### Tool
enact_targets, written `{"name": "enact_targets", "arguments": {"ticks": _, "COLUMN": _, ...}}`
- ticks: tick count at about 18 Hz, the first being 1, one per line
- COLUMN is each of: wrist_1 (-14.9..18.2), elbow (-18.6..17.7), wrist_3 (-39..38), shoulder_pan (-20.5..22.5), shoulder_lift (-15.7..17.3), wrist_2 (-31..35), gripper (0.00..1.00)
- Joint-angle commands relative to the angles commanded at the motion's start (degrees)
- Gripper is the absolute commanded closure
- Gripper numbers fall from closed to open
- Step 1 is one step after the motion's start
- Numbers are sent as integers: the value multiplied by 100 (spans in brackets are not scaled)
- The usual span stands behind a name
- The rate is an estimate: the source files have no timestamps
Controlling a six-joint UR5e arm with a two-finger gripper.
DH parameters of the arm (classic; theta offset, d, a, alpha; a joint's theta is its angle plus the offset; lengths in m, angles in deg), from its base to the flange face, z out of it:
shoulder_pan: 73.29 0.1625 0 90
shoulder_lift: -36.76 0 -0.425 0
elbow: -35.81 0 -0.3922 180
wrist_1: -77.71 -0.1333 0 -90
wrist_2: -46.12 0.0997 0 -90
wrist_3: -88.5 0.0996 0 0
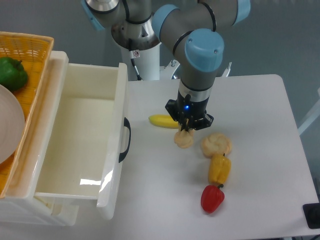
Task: Place the square bread in the upper white drawer
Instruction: 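Lower the gripper onto the bread roll beside the banana and close it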
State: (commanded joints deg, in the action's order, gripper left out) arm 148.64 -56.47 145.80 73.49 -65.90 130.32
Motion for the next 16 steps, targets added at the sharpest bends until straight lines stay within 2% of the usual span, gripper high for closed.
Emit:
{"name": "enact_targets", "arguments": {"ticks": 10, "wrist_1": 9, "elbow": 219, "wrist_3": -88, "shoulder_pan": 35, "shoulder_lift": 0, "wrist_2": -35, "gripper": 100}}
{"name": "enact_targets", "arguments": {"ticks": 16, "wrist_1": 316, "elbow": 325, "wrist_3": -97, "shoulder_pan": 193, "shoulder_lift": 18, "wrist_2": -176, "gripper": 100}}
